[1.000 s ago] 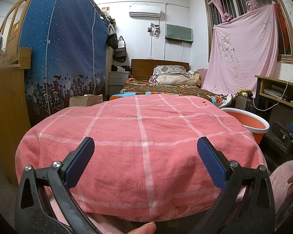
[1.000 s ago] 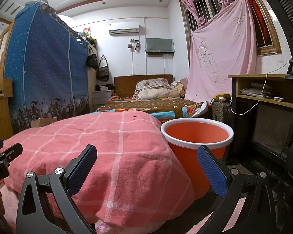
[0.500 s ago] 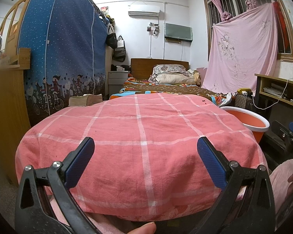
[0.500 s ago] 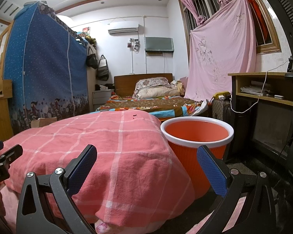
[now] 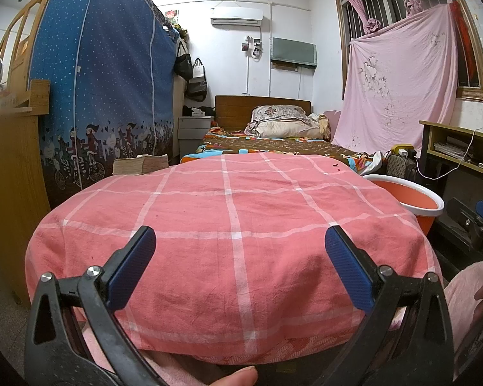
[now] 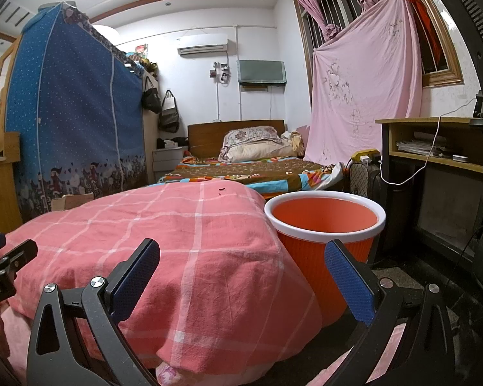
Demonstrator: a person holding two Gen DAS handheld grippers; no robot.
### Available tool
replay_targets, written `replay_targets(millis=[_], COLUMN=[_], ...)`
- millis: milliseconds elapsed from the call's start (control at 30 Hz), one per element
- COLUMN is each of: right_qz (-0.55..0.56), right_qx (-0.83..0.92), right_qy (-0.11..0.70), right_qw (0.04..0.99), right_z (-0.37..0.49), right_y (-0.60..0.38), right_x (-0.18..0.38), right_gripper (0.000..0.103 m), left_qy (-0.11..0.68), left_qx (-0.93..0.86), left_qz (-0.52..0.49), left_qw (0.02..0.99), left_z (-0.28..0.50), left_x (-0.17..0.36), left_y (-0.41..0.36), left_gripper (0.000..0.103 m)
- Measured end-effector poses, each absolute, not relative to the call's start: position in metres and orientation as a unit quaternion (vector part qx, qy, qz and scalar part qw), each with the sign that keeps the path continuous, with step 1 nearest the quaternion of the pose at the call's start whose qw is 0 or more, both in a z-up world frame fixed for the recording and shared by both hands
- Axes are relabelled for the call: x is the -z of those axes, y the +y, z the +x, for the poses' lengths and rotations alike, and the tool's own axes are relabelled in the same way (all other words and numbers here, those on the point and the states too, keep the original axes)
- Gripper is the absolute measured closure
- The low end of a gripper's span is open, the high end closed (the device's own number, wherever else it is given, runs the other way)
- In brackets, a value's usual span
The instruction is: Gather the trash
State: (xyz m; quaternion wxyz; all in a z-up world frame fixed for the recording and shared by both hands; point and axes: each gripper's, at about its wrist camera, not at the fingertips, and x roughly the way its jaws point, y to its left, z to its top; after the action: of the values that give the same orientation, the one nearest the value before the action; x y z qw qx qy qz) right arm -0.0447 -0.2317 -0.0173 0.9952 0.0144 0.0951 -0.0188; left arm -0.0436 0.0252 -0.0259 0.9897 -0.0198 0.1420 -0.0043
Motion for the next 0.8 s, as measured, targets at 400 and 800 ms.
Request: replay_targets(millis=[400,800], right_qz=[0.015,0.016], right_qx=[0.019,0.019], right_qy=[0.096,0.096], right_qw=[0.995,0.995], right_z=[-0.0454,-0.0448], right_y=[-0.2313,-0.2325], right_x=[0.0168,0.0159], right_gripper=[0.0,0.0], left_qy=[0.144,0.144], left_qx=[0.005,0.005], left_qz=[-0.019,-0.019], left_qw=[0.989,0.989], left_z=[-0.0412,-0.0411], left_x=[0.0284,0.0284], left_y=[0.0261,0.026], left_gripper=[0.011,0.011])
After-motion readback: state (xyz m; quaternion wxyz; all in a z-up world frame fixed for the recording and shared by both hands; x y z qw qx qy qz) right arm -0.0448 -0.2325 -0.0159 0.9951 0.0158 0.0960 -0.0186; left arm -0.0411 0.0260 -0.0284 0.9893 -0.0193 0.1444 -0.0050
